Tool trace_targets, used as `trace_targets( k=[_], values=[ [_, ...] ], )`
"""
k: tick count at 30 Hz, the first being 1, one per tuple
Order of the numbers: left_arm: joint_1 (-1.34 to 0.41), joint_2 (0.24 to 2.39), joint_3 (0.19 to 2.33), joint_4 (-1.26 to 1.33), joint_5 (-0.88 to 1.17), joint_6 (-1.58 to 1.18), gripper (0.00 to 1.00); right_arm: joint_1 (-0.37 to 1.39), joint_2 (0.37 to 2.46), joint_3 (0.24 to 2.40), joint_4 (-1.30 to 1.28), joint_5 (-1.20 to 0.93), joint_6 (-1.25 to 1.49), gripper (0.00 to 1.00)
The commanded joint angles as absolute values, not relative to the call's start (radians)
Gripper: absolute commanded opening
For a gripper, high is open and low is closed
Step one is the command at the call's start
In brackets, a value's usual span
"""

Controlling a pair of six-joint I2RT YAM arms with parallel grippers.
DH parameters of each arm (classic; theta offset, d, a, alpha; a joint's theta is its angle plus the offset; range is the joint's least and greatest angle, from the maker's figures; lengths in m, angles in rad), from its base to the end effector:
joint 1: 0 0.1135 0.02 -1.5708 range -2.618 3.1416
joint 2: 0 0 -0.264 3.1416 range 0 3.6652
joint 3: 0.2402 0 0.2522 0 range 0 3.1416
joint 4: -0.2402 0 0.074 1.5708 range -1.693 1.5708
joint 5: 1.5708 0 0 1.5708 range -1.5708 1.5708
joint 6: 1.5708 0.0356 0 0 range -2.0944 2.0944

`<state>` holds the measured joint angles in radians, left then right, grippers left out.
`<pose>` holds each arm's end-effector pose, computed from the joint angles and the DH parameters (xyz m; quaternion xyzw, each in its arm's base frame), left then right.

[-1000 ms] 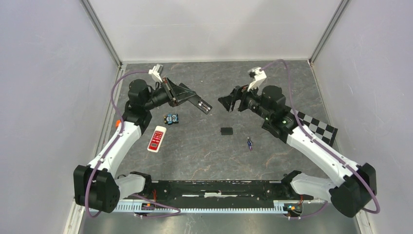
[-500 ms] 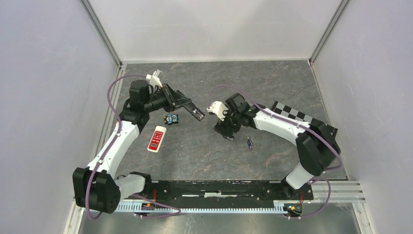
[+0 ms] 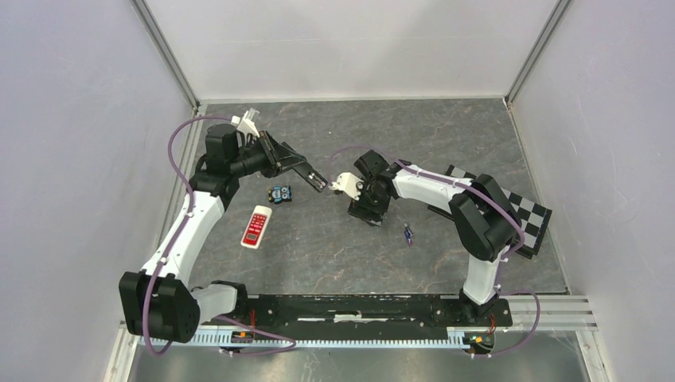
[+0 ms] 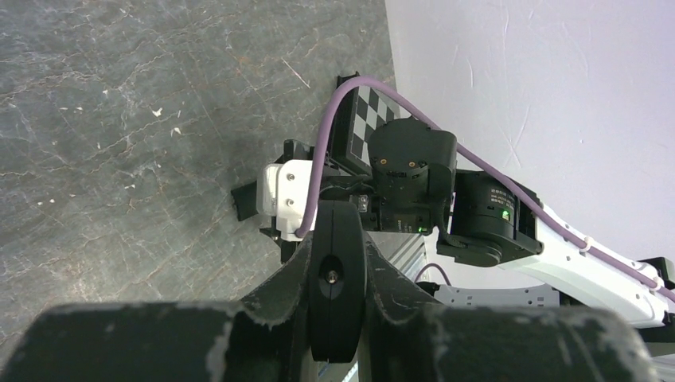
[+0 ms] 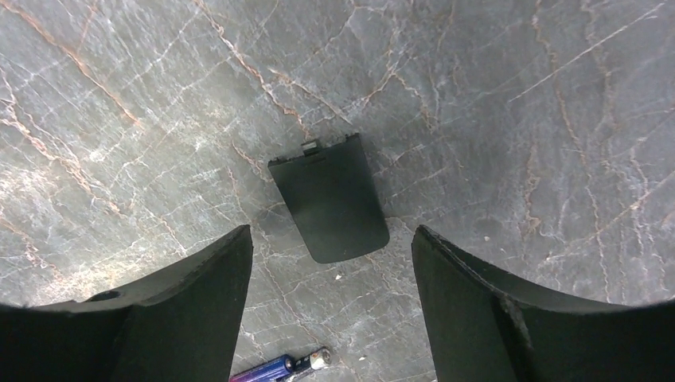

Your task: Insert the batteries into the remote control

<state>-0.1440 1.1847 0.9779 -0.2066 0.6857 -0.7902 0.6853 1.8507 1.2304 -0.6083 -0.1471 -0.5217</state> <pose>0.2597 -0.0604 0.3257 -0.0760 0.8060 -0.4832 0.3332 0.2783 0.2343 0.1708 -0.5680 0.8020 0.0860 0.1633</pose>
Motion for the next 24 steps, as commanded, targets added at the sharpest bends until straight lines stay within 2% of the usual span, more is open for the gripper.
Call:
trace_targets(
  k=[1,5,11,15,17,21,24],
  values=[
    [-0.134,1.198,1.030,-0.206,0.699,-0.744,0.02,0.684,1.890,1.291,-0.664,-0.117,-0.539,0.75],
    [-0.129,1.214,1.040,-0.204,0.709,-0.747,0.02,0.684,1.905,1.285,-0.668,-0.099,-0.523,0.69],
    [-0.126,1.237,1.057,-0.194,0.726,-0.758,0.02,0.683,1.927,1.286,-0.659,-0.087,-0.463,0.50],
    [-0.126,1.236,1.058,-0.191,0.725,-0.761,0.02,0.683,1.927,1.286,-0.677,-0.092,-0.382,0.45],
    [-0.126,1.234,1.056,-0.191,0.724,-0.761,0.02,0.683,1.920,1.274,-0.682,-0.105,-0.337,0.45],
    [-0.126,1.234,1.047,-0.186,0.724,-0.762,0.02,0.684,1.877,1.225,-0.639,-0.148,-0.329,0.64],
    [-0.126,1.236,1.043,-0.179,0.725,-0.767,0.02,0.684,1.879,1.219,-0.624,-0.146,-0.355,0.68]
  ],
)
